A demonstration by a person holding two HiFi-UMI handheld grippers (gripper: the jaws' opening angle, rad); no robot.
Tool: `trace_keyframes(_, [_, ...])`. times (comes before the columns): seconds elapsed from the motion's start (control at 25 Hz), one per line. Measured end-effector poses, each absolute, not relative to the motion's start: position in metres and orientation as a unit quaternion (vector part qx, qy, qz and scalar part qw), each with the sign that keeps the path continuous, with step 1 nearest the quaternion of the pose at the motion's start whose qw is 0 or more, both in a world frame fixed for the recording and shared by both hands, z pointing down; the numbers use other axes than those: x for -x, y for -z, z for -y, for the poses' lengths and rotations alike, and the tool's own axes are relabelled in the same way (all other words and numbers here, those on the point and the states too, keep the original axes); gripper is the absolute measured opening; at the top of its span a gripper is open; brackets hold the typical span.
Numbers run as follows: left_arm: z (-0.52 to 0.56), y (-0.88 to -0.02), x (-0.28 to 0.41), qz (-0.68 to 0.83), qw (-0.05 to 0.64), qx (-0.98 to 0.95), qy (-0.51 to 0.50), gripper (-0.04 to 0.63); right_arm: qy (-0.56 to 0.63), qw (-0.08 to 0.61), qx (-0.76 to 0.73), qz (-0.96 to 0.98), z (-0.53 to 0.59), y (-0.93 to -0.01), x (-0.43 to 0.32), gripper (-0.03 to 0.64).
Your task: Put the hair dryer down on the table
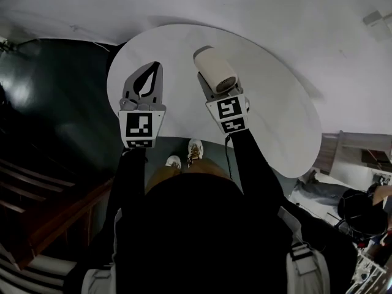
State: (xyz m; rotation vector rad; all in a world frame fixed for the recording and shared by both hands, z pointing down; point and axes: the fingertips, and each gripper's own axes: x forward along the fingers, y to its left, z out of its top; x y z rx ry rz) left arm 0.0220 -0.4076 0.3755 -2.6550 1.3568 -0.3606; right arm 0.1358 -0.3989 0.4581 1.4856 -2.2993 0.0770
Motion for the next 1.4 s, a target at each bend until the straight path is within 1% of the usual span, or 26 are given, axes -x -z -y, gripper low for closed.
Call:
trace_keyframes(0.32, [0.406,-0.385,0.015,-0.499,0.053,0.856,0.124,0.018,0.015,0.274,-0.445,0.853,0.400,-0.500,-0.085,0.178])
trace_keyframes(0.6, [0.394,-0.393,0.036,-0.518,0.037,0.845,0.126,0.017,0.040,0.340,-0.387,0.856,0.393,-0.536,-0.061,0.178])
trace_keyframes(1.4, [0.395,-0.394,0.051,-0.528,0.032,0.840,0.117,0.017,0.118,0.494,-0.268,0.819,0.385,-0.635,-0.041,0.178])
